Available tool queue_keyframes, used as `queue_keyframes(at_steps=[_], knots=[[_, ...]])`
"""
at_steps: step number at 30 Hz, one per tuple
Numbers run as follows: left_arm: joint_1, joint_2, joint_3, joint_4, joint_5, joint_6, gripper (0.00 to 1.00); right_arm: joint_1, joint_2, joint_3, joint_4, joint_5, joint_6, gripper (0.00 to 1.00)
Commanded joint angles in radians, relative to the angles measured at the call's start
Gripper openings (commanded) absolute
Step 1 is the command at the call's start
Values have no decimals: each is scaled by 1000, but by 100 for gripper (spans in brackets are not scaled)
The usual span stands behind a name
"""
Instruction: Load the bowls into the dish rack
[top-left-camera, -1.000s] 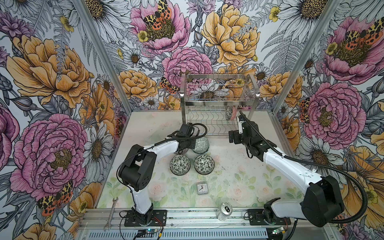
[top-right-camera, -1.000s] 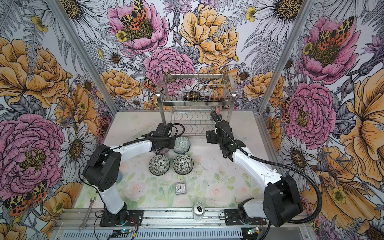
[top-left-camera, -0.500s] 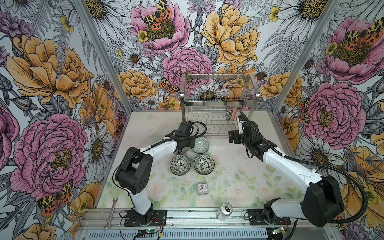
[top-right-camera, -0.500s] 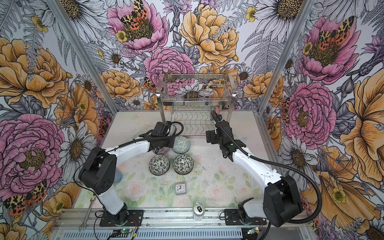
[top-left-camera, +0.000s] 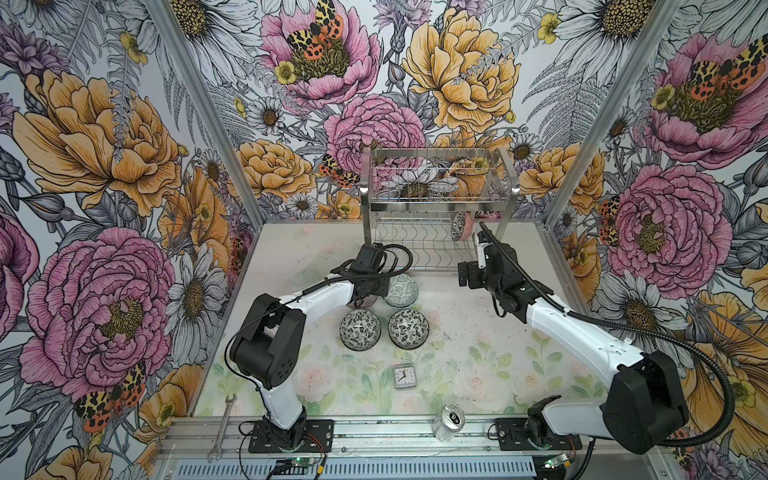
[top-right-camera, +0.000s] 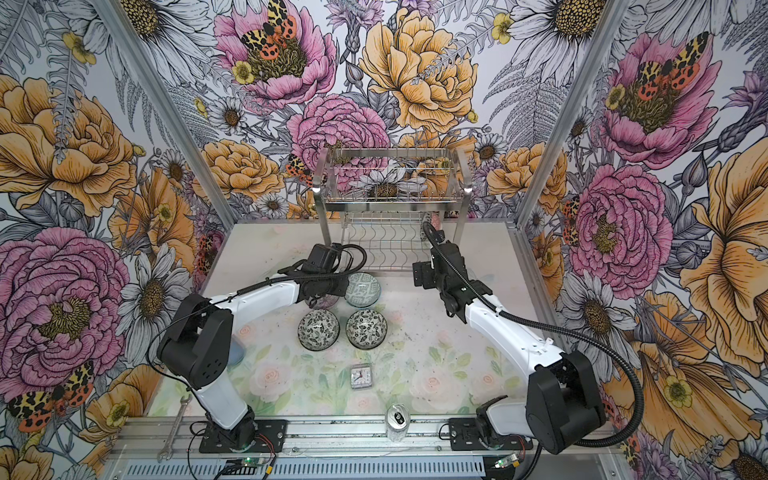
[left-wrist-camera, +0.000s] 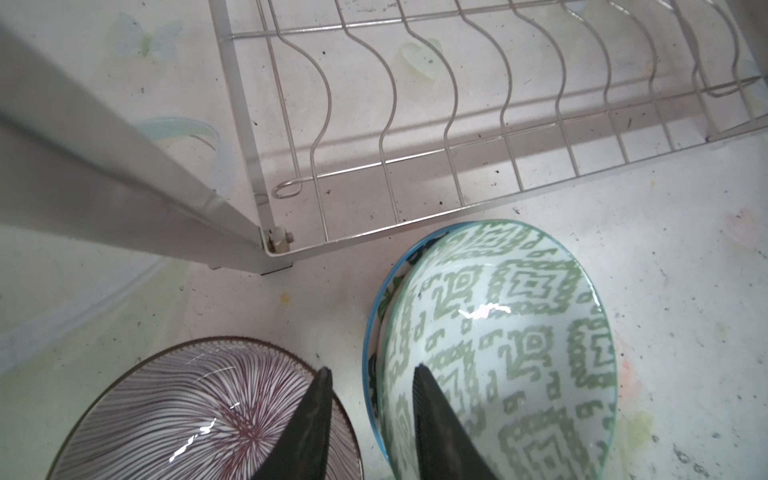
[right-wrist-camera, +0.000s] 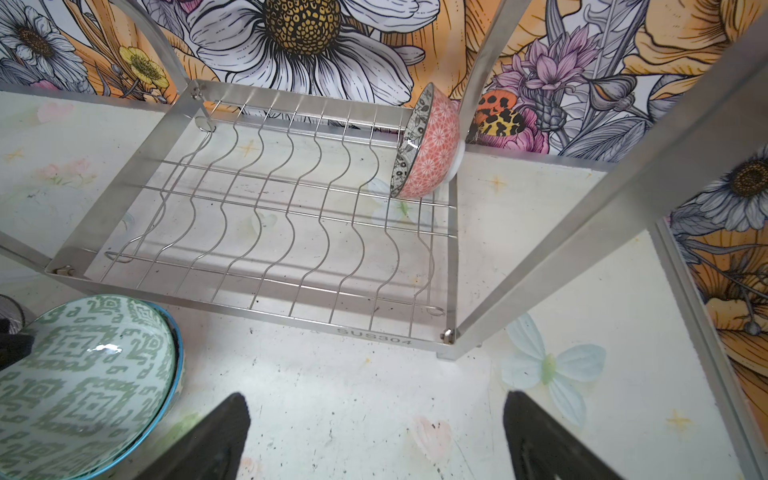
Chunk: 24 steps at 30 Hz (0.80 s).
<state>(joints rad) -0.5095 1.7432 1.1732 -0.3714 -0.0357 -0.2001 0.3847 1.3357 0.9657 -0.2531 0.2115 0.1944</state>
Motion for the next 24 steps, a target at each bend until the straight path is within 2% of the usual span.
queue_keyframes(at_steps=[1,6,19,24], knots=[[-7,14,34,-1,5,0,35,-4,-16,-13,15,-5,21,97],[-15,36,42,-2,5,-11,30,-6,-17,-14,16,-6,21,97],[-15,68,71,-31,2,-14,23,-11,-18,-14,21,-13,19,97],[-17,68,78,-32,3,-12,16,-12,-16,-13,21,-15,18,97]])
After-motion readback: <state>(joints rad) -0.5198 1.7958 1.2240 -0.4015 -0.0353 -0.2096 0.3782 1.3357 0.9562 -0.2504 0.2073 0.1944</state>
